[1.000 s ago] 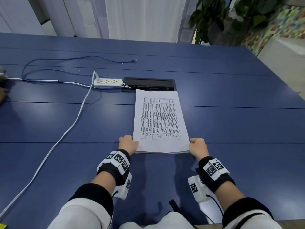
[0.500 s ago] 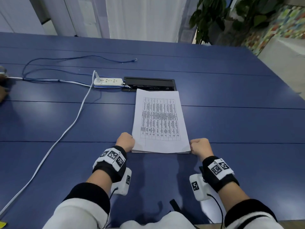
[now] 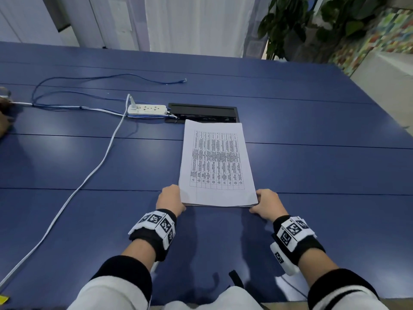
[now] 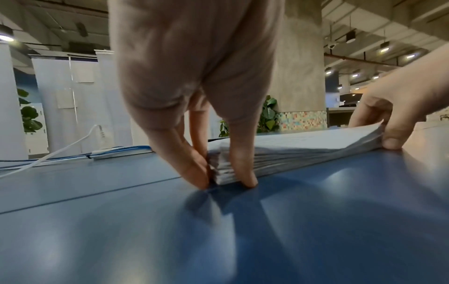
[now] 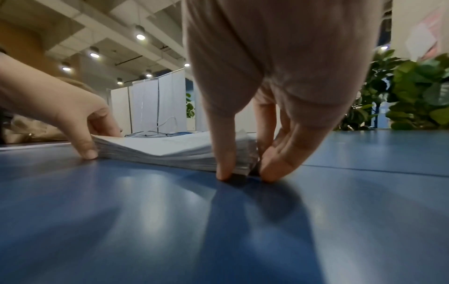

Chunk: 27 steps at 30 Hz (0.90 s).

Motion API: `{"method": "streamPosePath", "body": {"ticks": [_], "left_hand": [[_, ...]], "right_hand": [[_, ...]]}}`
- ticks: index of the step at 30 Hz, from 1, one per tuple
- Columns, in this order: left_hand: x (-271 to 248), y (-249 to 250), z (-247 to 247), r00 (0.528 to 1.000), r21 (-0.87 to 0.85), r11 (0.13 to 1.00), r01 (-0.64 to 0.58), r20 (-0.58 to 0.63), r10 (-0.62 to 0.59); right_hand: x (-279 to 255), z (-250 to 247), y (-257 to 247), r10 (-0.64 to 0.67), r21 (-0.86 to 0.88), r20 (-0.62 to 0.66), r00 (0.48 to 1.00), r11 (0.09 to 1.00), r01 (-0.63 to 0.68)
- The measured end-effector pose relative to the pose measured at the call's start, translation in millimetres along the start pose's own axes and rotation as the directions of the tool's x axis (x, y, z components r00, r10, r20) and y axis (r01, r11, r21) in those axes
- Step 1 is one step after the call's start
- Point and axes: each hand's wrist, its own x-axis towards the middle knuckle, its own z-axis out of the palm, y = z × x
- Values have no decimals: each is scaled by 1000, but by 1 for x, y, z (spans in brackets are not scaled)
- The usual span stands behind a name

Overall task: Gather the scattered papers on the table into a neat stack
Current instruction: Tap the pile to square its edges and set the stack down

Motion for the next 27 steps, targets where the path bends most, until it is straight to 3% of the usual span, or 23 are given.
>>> {"method": "streamPosePath", "body": {"ticks": [6, 10, 16, 20, 27], "left_hand": [[1, -13, 2, 1000, -202, 979, -21, -4, 21], [4, -21, 1, 997, -298, 952, -66, -68, 48], [2, -26, -2, 993, -226, 968, -111, -54, 101], [2, -27, -8, 992, -275, 958, -87, -109, 59], [2, -27, -8, 993, -377, 926, -6, 103, 49]], "right_hand": [[1, -1, 5, 8, 16, -69, 998, 1000, -7], [-1, -6, 5, -12, 11, -64, 998, 1000, 13], [-3, -10, 4, -24, 61, -12, 1000, 998, 25], [-5, -10, 3, -34, 98, -18, 999, 995, 35], [-6, -8, 3, -26, 125, -12, 1000, 992, 27]]}}
